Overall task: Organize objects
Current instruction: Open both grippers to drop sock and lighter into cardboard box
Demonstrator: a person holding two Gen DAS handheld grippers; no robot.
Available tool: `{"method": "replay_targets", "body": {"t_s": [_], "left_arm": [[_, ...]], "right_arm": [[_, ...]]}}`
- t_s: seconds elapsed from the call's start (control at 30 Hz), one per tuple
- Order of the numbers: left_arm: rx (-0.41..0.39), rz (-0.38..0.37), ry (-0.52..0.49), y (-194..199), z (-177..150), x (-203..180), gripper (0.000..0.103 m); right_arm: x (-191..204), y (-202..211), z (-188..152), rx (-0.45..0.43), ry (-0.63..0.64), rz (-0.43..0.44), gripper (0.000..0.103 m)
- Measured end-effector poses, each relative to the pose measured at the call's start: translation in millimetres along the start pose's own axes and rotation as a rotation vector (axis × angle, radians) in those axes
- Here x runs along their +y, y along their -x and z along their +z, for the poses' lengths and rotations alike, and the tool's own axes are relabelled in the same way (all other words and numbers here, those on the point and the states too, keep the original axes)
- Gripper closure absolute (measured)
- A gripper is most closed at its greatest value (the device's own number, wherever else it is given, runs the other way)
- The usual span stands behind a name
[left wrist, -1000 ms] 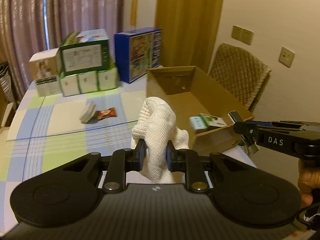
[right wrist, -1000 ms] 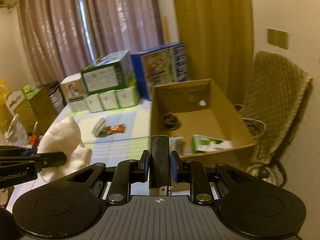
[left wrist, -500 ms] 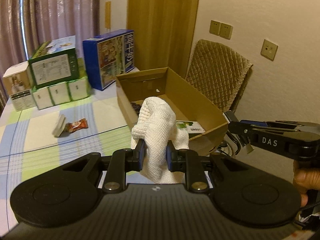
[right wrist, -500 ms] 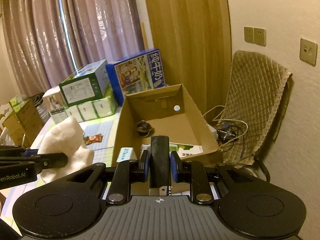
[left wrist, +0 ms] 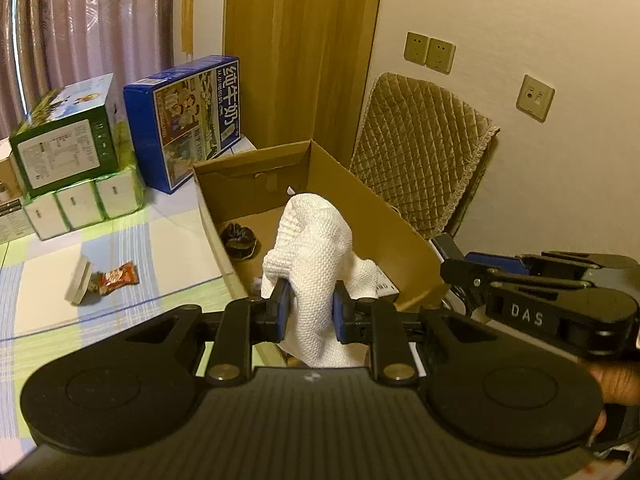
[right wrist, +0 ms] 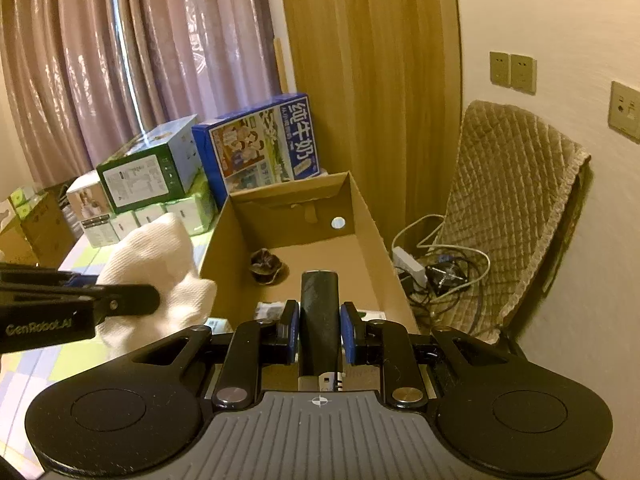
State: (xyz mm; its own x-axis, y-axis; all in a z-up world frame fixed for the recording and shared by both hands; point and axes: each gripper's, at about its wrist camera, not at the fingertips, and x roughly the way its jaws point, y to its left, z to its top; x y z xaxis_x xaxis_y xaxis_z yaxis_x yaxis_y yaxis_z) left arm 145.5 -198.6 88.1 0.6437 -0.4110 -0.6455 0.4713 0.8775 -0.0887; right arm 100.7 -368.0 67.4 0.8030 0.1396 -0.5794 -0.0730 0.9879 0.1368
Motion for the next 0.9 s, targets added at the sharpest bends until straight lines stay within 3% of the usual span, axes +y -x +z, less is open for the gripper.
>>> {"method": "replay_targets", "body": {"t_s": [0.6,0.9], "left_arm": [[0.025,0.025,0.002,-84.3,41.3,20.0,0.080],[0.010,0.047,0.032,-67.5,36.0,39.9,0.077]], "right_arm": [[-16.9,-53.7,33.2,0.020,-0.019,0.005,0.084],[-19.1,-62.5,25.8,0.044,-0.033,0.020,0.084]]}}
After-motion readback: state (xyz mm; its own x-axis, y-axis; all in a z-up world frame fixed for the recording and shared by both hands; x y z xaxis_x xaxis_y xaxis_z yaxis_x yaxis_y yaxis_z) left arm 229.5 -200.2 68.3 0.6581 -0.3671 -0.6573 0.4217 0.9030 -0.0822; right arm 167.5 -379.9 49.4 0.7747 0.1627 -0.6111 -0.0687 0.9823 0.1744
